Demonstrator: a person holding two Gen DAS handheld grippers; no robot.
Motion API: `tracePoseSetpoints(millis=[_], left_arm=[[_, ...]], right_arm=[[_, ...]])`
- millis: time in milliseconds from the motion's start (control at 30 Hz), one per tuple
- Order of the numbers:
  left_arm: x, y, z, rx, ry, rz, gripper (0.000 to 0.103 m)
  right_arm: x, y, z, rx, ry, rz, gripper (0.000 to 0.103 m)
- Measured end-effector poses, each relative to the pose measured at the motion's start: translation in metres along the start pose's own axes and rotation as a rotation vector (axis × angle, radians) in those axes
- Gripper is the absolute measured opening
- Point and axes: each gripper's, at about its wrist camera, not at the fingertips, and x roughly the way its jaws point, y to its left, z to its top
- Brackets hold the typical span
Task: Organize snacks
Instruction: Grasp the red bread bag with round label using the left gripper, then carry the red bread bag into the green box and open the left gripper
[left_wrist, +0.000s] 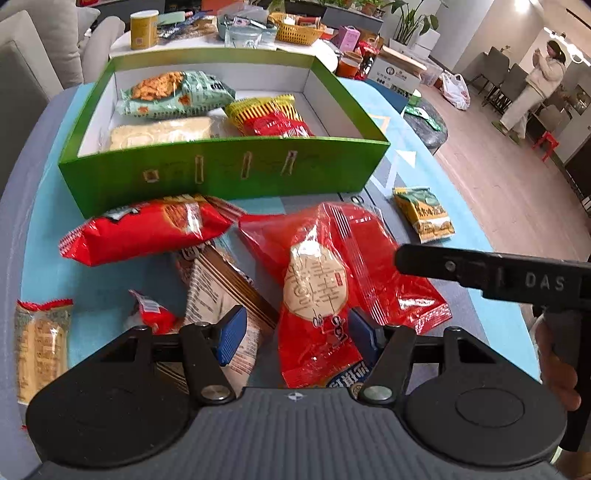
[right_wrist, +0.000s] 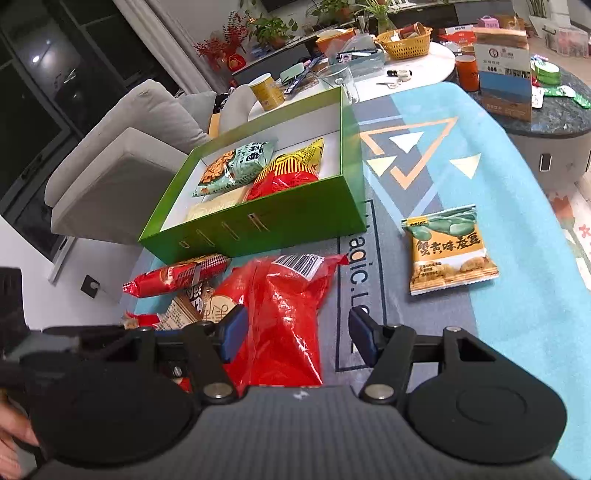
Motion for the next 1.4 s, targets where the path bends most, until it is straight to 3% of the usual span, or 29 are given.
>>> tracePoseSetpoints(millis=[267,500,767,1000,1167,1400], left_arm=[[0.009,-0.006,0.006,-0.006,0.006,-0.006,0.059],[0.02,-0.006,0.02,-0.021,0.006,-0.013,0.063],[0.041,-0.003,0.028,-0.077,0.105,-0.082,0.069],[0.048,-0.004,0.034,-0.065,0.127,-0.097,0.061],[0.043,-0.011,0.029,-0.043,0.092,-0.071,0.057],[0.024,-0.019,0.027,-0.008,0.049,-0.094,0.051]], right_arm=[[0.015,-0.007,0.004,0.049,0.038,0.0,0.067],[0.031,-0.011,0.02,0.073,0.066,-0.007,0.076],[0.055,-0.012,0.032,0.061,0.156,0.06,0.08],[0.055,-0.012,0.033,0.045,0.164,0.113,0.065],[0.051,-0.007,0.029,0.043,0.155,0.115,0.064],[0.034,0.007,0.029,0.009,0.12,0.119,0.064]])
